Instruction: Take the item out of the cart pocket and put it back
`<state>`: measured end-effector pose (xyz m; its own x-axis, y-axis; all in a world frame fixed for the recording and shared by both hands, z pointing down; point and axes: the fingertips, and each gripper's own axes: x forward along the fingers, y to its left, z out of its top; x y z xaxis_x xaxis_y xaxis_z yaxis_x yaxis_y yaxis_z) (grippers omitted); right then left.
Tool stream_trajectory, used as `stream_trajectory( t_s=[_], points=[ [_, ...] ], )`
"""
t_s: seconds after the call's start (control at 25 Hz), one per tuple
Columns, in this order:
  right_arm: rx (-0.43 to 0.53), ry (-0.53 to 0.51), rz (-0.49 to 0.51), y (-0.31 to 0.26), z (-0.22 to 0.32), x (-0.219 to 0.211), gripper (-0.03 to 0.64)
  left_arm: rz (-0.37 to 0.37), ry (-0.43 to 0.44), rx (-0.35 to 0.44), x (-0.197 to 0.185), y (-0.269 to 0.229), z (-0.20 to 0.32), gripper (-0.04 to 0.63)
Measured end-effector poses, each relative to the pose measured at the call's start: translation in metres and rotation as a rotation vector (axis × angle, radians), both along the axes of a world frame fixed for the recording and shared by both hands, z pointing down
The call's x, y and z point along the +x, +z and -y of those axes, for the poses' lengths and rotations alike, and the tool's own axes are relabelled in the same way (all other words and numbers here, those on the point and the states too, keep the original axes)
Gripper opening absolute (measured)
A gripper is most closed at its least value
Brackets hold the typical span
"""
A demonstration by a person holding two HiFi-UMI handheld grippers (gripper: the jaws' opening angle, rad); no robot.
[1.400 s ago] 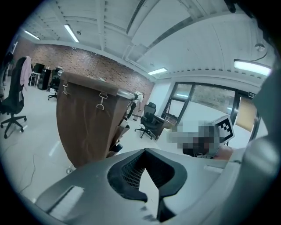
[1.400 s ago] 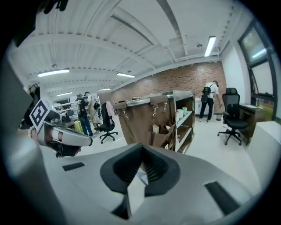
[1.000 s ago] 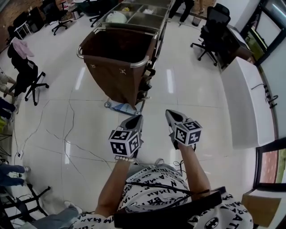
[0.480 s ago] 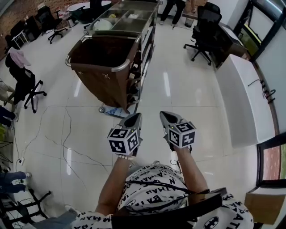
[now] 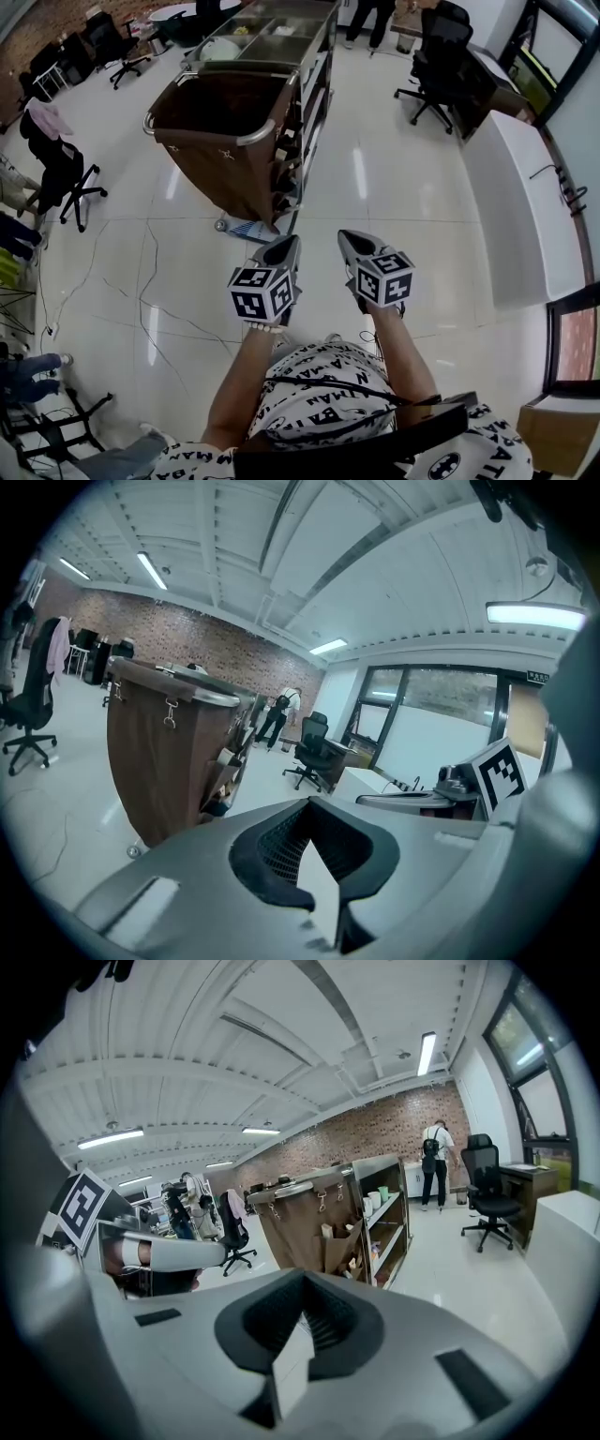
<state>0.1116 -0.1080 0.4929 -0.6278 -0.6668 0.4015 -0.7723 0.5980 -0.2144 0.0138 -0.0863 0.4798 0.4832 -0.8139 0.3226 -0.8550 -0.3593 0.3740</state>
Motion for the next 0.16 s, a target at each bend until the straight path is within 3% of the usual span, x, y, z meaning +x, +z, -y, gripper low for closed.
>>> stream_trajectory(
  t_s=[0.16],
  points=[
    [0.002,-0.005,-0.001,-0.0003,0.0003,-0.0009,0.000,0.001,-0.002,0.000,-0.0006,-0.0002,-0.0010,0.000]
  ],
)
